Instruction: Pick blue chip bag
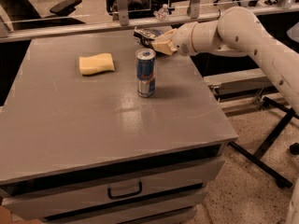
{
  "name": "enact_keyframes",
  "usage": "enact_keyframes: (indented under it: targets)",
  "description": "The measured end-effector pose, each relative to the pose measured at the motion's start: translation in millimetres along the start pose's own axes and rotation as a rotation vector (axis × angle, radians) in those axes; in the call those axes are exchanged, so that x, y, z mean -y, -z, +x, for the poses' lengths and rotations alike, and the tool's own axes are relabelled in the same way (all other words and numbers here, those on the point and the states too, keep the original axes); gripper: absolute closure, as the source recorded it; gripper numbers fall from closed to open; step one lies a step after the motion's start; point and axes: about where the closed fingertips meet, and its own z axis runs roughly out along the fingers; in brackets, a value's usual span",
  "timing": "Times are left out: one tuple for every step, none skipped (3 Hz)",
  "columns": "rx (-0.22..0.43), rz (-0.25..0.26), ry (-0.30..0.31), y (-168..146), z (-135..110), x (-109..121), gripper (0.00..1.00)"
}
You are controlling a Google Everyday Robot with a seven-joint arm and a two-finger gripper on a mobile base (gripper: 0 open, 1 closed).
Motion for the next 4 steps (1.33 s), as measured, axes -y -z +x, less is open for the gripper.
enact_keyframes:
  targets:
    - [0.087,-0.059,0.031,3.1,-31.8,-7.1,1.0]
    - [0.153,-0.126,0.068,21.7,-56.7,-12.8,1.0]
    - [0.176,-0.226,0.104,39.3,-67.4,-24.5,1.0]
    - [0.171,-0.282,0.117,43.6,-67.7,-36.6,1.0]
